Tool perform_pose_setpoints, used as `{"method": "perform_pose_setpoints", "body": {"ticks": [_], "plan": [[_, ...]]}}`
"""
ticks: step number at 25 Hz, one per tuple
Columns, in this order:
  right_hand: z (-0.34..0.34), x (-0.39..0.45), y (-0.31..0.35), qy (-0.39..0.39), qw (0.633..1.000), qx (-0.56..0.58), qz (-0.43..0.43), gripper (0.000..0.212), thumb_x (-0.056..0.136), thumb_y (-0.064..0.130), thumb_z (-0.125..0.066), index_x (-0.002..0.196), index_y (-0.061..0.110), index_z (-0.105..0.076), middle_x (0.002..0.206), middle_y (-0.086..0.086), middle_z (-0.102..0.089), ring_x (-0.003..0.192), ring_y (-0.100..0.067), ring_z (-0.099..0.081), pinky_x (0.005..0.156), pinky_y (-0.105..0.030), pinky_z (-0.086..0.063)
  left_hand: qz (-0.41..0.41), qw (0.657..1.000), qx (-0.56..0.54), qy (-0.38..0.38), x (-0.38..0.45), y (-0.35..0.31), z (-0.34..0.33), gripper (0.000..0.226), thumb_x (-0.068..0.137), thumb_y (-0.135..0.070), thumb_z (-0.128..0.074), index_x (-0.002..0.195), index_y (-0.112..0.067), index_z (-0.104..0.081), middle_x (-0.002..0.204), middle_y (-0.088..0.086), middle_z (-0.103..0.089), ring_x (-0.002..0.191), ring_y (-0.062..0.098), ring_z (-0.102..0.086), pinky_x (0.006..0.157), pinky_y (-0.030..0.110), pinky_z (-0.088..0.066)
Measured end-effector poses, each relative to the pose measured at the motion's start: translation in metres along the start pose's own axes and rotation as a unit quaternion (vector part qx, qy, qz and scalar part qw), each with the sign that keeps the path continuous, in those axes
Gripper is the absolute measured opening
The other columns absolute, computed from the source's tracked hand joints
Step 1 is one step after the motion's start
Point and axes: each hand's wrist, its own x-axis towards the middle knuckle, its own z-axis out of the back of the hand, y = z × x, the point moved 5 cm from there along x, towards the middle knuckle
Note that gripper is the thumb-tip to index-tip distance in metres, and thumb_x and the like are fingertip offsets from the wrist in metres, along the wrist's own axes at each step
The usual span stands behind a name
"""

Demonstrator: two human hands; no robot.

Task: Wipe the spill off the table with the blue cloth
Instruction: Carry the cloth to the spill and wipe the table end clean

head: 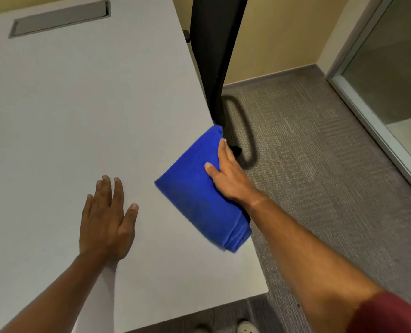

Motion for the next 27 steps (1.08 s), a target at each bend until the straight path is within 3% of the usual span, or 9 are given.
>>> {"method": "perform_pose_setpoints", "body": {"ticks": [4,8,11,16,20,27], "plan": [[0.0,0.009,0.0,-0.013,1.0,-0.016,-0.006,0.074,0.104,0.033,-0.041,0.158,0.016,0.005,0.168,0.001,0.005,0.153,-0.015,-0.005,0.122,-0.034,-0.008,0.002,1.0,0.008,0.003,0.0,0.001,-0.002,0.074,0.094,-0.054,-0.015,0.157,-0.016,-0.008,0.166,0.009,-0.001,0.153,0.02,0.002,0.124,0.041,-0.003],[-0.012,-0.041,-0.019,-0.02,0.999,-0.007,0.03,0.072,0.104,0.032,-0.041,0.158,0.017,0.004,0.168,0.004,0.004,0.152,-0.007,0.0,0.117,-0.019,-0.003,0.001,1.0,0.013,0.003,0.0,0.002,-0.003,0.074,0.095,-0.055,-0.014,0.158,-0.017,-0.005,0.166,0.007,0.001,0.153,0.019,0.005,0.124,0.041,-0.002],[-0.012,-0.035,-0.017,-0.007,0.999,-0.032,0.026,0.073,0.104,0.032,-0.042,0.158,0.016,0.005,0.167,0.003,0.007,0.152,-0.007,0.002,0.112,-0.017,0.0,0.001,1.0,0.014,-0.002,0.0,0.004,-0.004,0.074,0.095,-0.055,-0.013,0.158,-0.017,-0.004,0.166,0.007,0.001,0.153,0.019,0.004,0.124,0.041,-0.002],[-0.002,0.014,0.014,-0.015,0.991,-0.13,0.008,0.074,0.104,0.038,-0.038,0.156,0.003,0.002,0.167,-0.011,0.009,0.154,-0.021,0.005,0.121,-0.03,-0.003,-0.005,1.0,0.015,-0.004,0.001,0.004,-0.006,0.074,0.094,-0.056,-0.013,0.158,-0.017,-0.004,0.166,0.007,0.002,0.153,0.019,0.005,0.124,0.041,-0.001],[-0.023,-0.029,0.018,-0.068,0.951,-0.298,0.052,0.076,0.103,0.049,-0.025,0.154,-0.005,-0.009,0.165,-0.022,-0.002,0.153,-0.033,0.003,0.124,-0.04,0.001,-0.007,1.0,0.01,0.001,0.0,0.004,-0.003,0.075,0.094,-0.055,-0.014,0.157,-0.015,-0.006,0.166,0.009,0.0,0.153,0.02,0.004,0.124,0.042,-0.002],[-0.009,0.013,0.023,-0.059,0.969,-0.238,-0.005,0.07,0.106,0.039,-0.027,0.154,-0.007,-0.004,0.165,-0.023,0.002,0.153,-0.032,0.005,0.126,-0.039,-0.007,-0.007,1.0,0.015,-0.002,0.001,0.003,-0.003,0.075,0.094,-0.054,-0.016,0.157,-0.015,-0.008,0.166,0.008,-0.002,0.153,0.021,0.002,0.123,0.04,-0.001]]}}
